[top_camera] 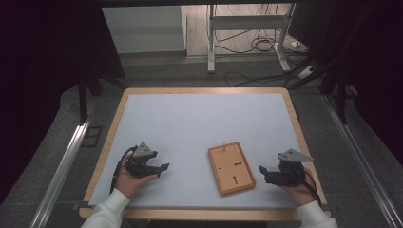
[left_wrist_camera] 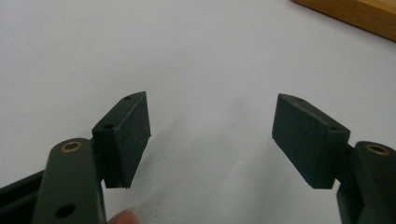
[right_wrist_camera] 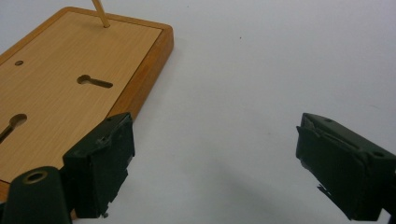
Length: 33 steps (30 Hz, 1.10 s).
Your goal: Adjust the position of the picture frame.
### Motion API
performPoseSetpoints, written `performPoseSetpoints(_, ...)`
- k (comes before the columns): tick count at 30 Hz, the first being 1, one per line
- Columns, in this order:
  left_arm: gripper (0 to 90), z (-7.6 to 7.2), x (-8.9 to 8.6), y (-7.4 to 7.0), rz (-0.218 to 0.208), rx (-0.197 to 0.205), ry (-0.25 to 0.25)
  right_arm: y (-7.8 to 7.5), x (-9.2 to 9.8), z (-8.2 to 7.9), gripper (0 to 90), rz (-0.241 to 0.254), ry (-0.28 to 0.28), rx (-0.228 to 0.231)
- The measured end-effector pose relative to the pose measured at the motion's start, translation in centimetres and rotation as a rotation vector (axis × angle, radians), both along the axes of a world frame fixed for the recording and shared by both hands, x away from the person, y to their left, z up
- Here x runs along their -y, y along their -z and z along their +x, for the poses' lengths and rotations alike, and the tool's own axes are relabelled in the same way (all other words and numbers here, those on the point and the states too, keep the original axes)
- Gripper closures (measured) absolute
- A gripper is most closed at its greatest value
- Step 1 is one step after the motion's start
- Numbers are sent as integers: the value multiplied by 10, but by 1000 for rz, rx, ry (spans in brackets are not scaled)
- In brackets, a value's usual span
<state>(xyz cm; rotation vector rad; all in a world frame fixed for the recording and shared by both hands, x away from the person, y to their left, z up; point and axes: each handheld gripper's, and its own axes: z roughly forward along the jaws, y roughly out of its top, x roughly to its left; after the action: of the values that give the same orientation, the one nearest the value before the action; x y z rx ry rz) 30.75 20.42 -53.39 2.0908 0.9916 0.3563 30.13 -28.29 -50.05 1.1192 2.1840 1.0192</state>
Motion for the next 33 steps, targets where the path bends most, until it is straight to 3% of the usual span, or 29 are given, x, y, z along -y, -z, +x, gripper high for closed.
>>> performPoseSetpoints(4,273,-1,-1,1,13,4,2,3,5,-2,124,1,-14,12)
performPoseSetpoints(7,273,-3,-2,1,4,3,-2,4,6,-2,131,11,-14,3)
performPoseSetpoints(8,273,-4,-4,1,3,7,-5,5,6,0,139,26,-15,-22)
performPoseSetpoints(15,262,-9,-5,-3,-30,2,-22,2,2,-1,168,30,-12,-22)
performPoseSetpoints(17,263,-9,-4,-5,-28,12,-18,3,2,-1,187,27,-24,-43)
performPoseSetpoints(25,278,-5,3,-6,-15,13,8,4,3,-3,184,32,-17,-46)
performPoseSetpoints(30,279,-5,4,-12,-23,14,-3,5,4,-2,184,35,-19,-57)
performPoseSetpoints(33,279,-7,11,-25,-18,37,12,5,3,-3,184,37,-22,-56)
